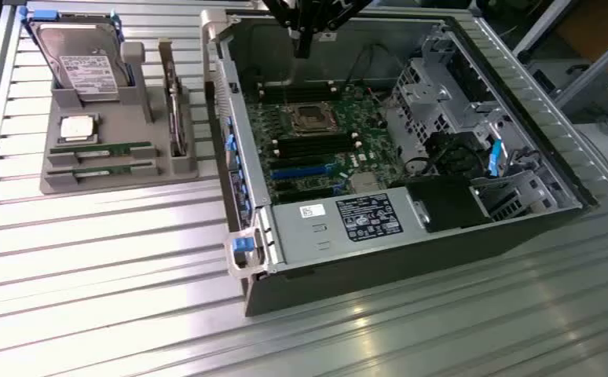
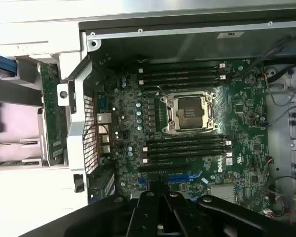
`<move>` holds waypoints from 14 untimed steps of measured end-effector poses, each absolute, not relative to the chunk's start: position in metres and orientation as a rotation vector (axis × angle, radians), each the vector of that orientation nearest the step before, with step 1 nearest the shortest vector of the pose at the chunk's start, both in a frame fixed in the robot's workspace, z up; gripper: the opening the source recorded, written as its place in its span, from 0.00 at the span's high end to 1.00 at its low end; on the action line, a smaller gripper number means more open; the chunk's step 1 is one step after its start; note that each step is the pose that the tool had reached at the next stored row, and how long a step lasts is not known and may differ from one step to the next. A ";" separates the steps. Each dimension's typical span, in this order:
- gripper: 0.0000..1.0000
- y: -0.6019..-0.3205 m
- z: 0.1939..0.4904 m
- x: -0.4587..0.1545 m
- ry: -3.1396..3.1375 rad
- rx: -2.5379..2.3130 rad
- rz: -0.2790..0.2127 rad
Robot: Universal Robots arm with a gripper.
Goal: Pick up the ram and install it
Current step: 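Reach for the ram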
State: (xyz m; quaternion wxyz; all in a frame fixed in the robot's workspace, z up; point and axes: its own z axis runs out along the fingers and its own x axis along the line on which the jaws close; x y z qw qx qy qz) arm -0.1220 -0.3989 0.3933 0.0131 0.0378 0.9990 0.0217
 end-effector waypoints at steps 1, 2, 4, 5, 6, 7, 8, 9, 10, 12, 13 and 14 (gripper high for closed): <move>0.89 -0.399 0.393 -0.133 3.112 0.118 0.068; 0.89 -0.399 0.393 -0.135 3.112 0.118 0.068; 0.89 -0.399 0.393 -0.137 3.112 0.118 0.068; 0.89 -0.399 0.393 -0.138 3.112 0.118 0.068; 0.89 -0.399 0.393 -0.139 3.112 0.118 0.068; 0.89 -0.399 0.393 -0.140 3.113 0.118 0.068; 0.89 -0.399 0.393 -0.141 3.113 0.118 0.068; 0.89 -0.399 0.393 -0.141 3.112 0.118 0.068; 0.89 -0.399 0.393 -0.142 3.112 0.118 0.068; 0.89 -0.399 0.393 -0.142 3.113 0.118 0.068; 0.89 -0.399 0.393 -0.143 3.113 0.118 0.068; 0.89 -0.399 0.393 -0.144 3.112 0.118 0.068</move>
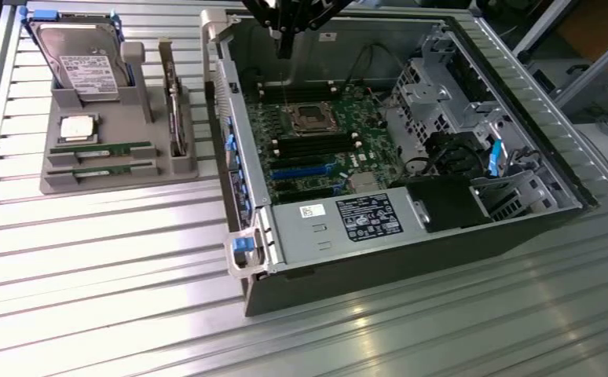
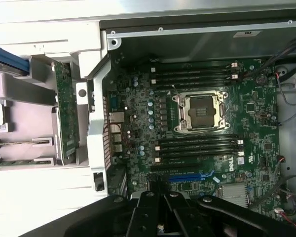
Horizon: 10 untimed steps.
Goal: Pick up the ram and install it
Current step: 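Reach for the ram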
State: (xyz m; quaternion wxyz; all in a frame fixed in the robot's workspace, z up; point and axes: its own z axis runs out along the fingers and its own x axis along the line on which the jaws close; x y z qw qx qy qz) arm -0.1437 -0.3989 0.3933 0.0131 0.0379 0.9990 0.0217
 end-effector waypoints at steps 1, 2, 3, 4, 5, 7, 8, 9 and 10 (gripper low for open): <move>0.89 -0.399 0.393 -0.145 3.113 0.118 0.068; 0.89 -0.399 0.393 -0.146 3.112 0.118 0.068; 0.89 -0.399 0.393 -0.147 3.112 0.118 0.068; 0.89 -0.399 0.393 -0.148 3.113 0.118 0.068; 0.89 -0.399 0.393 -0.148 3.112 0.118 0.068; 0.89 -0.399 0.393 -0.150 3.113 0.118 0.068; 0.89 -0.399 0.393 -0.150 3.112 0.118 0.068; 0.89 -0.399 0.393 -0.151 3.112 0.118 0.068; 0.89 -0.399 0.393 -0.151 3.113 0.118 0.068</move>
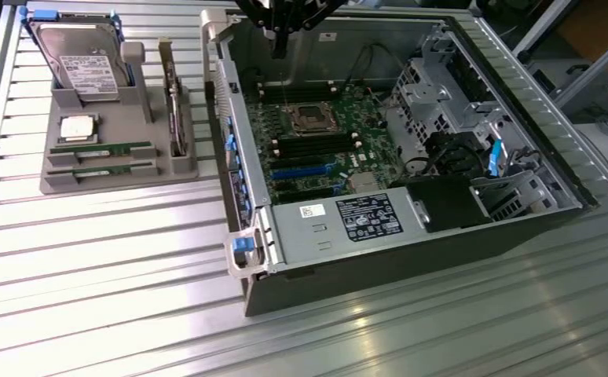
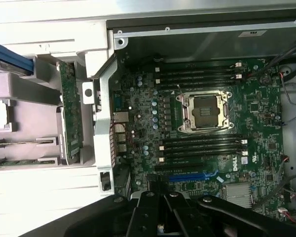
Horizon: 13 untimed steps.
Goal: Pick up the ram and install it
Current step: 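Reach for the ram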
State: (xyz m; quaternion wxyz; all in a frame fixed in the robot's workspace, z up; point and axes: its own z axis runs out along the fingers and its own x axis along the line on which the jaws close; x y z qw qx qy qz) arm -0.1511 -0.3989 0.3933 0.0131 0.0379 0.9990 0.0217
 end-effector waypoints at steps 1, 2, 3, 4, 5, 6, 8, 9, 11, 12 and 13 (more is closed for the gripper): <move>0.89 -0.399 0.393 -0.152 3.112 0.118 0.068; 0.89 -0.399 0.393 -0.154 3.113 0.118 0.068; 0.89 -0.399 0.393 -0.155 3.112 0.118 0.068; 0.89 -0.399 0.393 -0.156 3.112 0.118 0.068; 0.89 -0.399 0.393 -0.157 3.112 0.118 0.068; 0.89 -0.399 0.393 -0.158 3.113 0.118 0.068; 0.89 -0.399 0.393 -0.160 3.112 0.118 0.068; 0.89 -0.399 0.393 -0.161 3.112 0.118 0.068; 0.89 -0.399 0.393 -0.162 3.112 0.118 0.068; 0.89 -0.399 0.393 -0.163 3.112 0.118 0.068; 0.89 -0.399 0.393 -0.165 3.112 0.118 0.068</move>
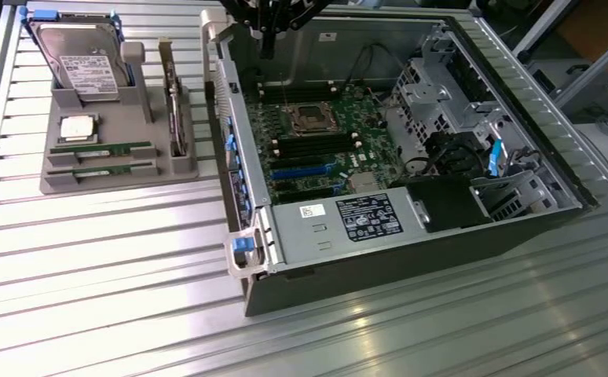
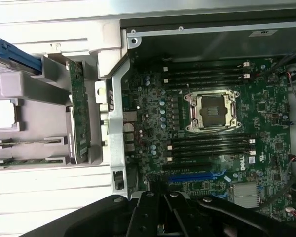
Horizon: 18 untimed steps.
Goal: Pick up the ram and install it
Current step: 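Reach for the ram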
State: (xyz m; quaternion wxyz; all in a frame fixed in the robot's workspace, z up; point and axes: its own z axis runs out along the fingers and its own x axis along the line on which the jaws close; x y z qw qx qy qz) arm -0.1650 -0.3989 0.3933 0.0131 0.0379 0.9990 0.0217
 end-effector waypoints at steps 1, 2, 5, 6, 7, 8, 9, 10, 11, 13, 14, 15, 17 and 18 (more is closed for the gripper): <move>0.89 -0.399 0.393 -0.166 3.113 0.118 0.068; 0.89 -0.399 0.393 -0.167 3.112 0.118 0.068; 0.89 -0.399 0.393 -0.170 3.112 0.118 0.068; 0.89 -0.399 0.393 -0.171 3.113 0.118 0.068; 0.89 -0.399 0.393 -0.172 3.112 0.118 0.068; 0.89 -0.399 0.393 -0.173 3.113 0.118 0.068; 0.89 -0.399 0.393 -0.174 3.112 0.118 0.068; 0.89 -0.399 0.393 -0.175 3.113 0.118 0.068; 0.89 -0.399 0.393 -0.176 3.113 0.118 0.068; 0.89 -0.399 0.393 -0.179 3.112 0.118 0.068; 0.89 -0.399 0.393 -0.181 3.112 0.118 0.068; 0.89 -0.399 0.393 -0.182 3.112 0.118 0.068; 0.89 -0.399 0.393 -0.185 3.112 0.118 0.068; 0.89 -0.399 0.393 -0.185 3.112 0.118 0.068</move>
